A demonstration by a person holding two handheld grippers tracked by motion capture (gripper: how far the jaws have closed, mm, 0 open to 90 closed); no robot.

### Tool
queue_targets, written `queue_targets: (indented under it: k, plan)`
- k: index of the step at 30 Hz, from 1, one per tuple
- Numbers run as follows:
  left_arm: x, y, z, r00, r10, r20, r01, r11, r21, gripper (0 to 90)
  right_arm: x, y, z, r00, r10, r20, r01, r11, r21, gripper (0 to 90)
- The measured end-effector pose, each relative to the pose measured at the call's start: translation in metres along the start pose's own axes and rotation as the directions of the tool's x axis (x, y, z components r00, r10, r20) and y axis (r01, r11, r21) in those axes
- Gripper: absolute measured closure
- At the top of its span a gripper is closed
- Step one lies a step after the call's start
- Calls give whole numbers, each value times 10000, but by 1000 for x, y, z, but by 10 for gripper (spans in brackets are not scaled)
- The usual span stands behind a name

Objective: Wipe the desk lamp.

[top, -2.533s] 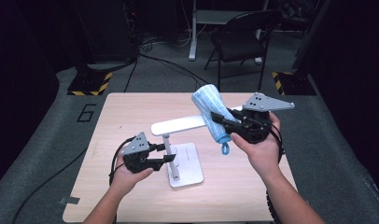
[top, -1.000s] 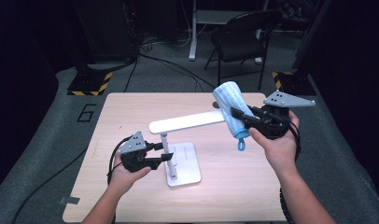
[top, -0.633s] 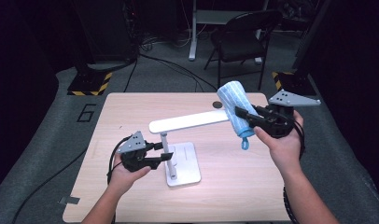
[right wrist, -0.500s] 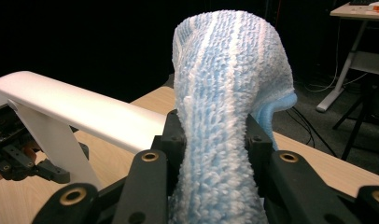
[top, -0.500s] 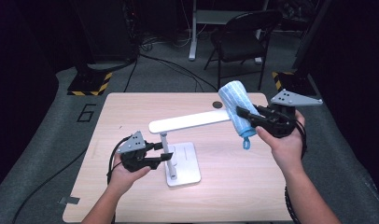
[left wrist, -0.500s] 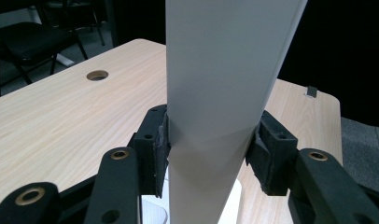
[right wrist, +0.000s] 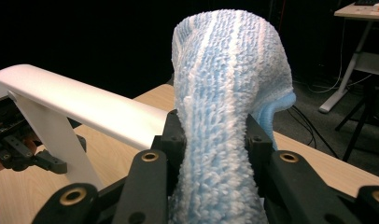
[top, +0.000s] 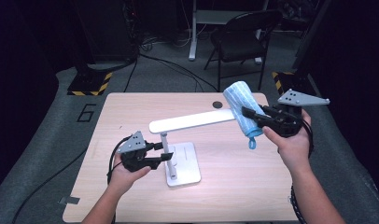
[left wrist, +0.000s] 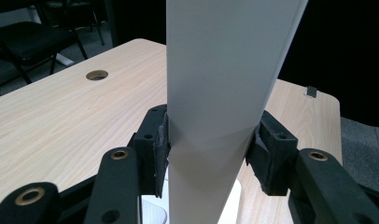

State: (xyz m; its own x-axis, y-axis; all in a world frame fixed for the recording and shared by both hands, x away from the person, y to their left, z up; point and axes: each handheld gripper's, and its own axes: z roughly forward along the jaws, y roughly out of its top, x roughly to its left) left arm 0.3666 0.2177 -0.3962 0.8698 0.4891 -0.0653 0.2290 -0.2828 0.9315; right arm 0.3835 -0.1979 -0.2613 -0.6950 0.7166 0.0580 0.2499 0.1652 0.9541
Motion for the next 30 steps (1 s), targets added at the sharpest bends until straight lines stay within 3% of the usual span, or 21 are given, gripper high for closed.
queue_targets:
  k: [3,13,30]
  plan:
    - [0,0,0,10000,2,14,-2,10000,13,526,-4,-1,-2,9998,210,22,-210,9998,-40,687]
    - [0,0,0,10000,-18,14,18,10000,2,526,1,1,0,10000,27,48,-27,10000,78,687]
    - [-1,1,2,9999,110,-120,-110,9999,6,525,42,10,31,9945,-136,-1037,150,9998,125,687]
